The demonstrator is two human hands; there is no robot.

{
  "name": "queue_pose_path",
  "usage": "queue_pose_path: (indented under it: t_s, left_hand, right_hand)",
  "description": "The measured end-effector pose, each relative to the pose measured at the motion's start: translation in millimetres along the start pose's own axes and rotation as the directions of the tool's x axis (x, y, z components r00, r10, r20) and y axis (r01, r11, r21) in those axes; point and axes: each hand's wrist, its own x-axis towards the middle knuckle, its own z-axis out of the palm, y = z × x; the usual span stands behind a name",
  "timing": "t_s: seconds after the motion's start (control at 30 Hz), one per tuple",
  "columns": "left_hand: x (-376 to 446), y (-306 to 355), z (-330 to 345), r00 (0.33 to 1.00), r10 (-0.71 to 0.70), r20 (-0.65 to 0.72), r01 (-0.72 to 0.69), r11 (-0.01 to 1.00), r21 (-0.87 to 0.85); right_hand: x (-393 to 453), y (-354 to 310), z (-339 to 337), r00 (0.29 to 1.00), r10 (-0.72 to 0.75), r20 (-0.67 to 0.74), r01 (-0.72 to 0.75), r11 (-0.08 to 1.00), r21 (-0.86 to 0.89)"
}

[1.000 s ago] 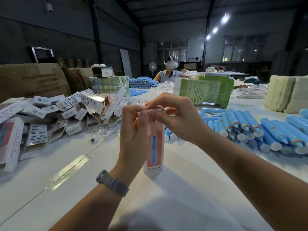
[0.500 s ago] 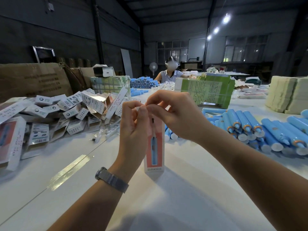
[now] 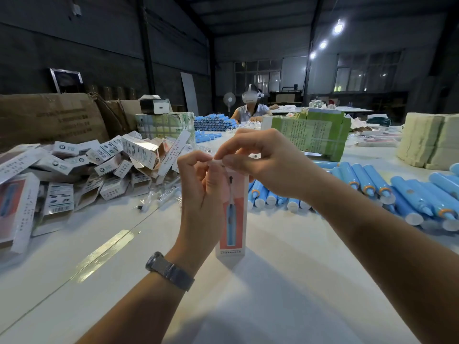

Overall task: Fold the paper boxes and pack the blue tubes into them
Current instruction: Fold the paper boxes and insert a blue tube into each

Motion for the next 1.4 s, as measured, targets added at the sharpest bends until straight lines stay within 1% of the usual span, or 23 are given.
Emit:
queue_pose_path:
  t_s: [0.13, 0.23, 0.33, 0.43, 0.67, 0.8, 0.9, 1.07, 1.23, 1.3, 1.4]
  left_hand:
    - [-1.0, 1.1, -0.6, 1.0, 0.002, 0.006, -0.002, 1.0, 0.009]
    - [-0.9, 2.1, -1.2, 1.0, 0.001, 0.005, -0.001, 1.0, -0.02]
    - [-1.1, 1.3, -2.3, 1.0, -0.019, -0.007, 0.019, 0.999, -0.025]
    - [0.0, -0.7, -3.6, 0.999, -0.027, -0.019, 0.026, 0.999, -0.018]
    - [1.4, -2.9, -1.7, 0.999, 0.026, -0.018, -0.026, 1.0, 0.018]
    - [3.0, -5.3, -2.8, 0.994, 0.107, -0.01, -0.105, 0.987, 0.119]
    - [4.5, -8.9, -3.8, 0.987, 0.158, -0.011, -0.152, 0.965, 0.216]
    - [7.1, -9.0, -6.2, 0.976, 0.219, -0.001, -0.21, 0.938, 0.276]
    - [8.7, -12.9, -7.3, 0.978, 0.207, -0.011, -0.198, 0.949, 0.247]
    - [7.2, -14.3, -6.5, 0.984, 0.177, -0.007, -0.171, 0.961, 0.216]
    - [2.9, -17.3, -5.7, 0.989, 0.144, 0.024, -0.146, 0.972, 0.186]
  right_hand:
    - [-0.2, 0.1, -6.6, 0.998, -0.023, 0.052, 0.022, 1.0, 0.011]
    - [-0.3, 0.9, -10.8, 0.996, -0.031, 0.084, 0.028, 0.999, 0.032]
    - [0.0, 2.0, -11.3, 0.995, -0.031, 0.09, 0.027, 0.999, 0.048]
    - [-0.1, 2.2, -8.0, 0.994, -0.054, 0.091, 0.052, 0.998, 0.024]
    - [-3.0, 3.8, -6.1, 0.991, -0.112, 0.075, 0.113, 0.993, -0.01]
    - [-3.0, 6.3, -5.9, 0.98, -0.184, 0.069, 0.188, 0.981, -0.047]
    - [-1.9, 9.3, -2.7, 0.976, -0.213, 0.03, 0.215, 0.974, -0.065]
    - [-1.7, 11.9, 4.1, 0.98, -0.2, -0.02, 0.198, 0.977, -0.08]
    - [-1.3, 16.4, 6.8, 0.983, -0.177, -0.039, 0.169, 0.973, -0.155]
    - [-3.1, 19.1, 10.6, 0.981, -0.18, -0.079, 0.162, 0.968, -0.193]
    - [-6.4, 23.9, 15.3, 0.969, -0.197, -0.152, 0.165, 0.966, -0.201]
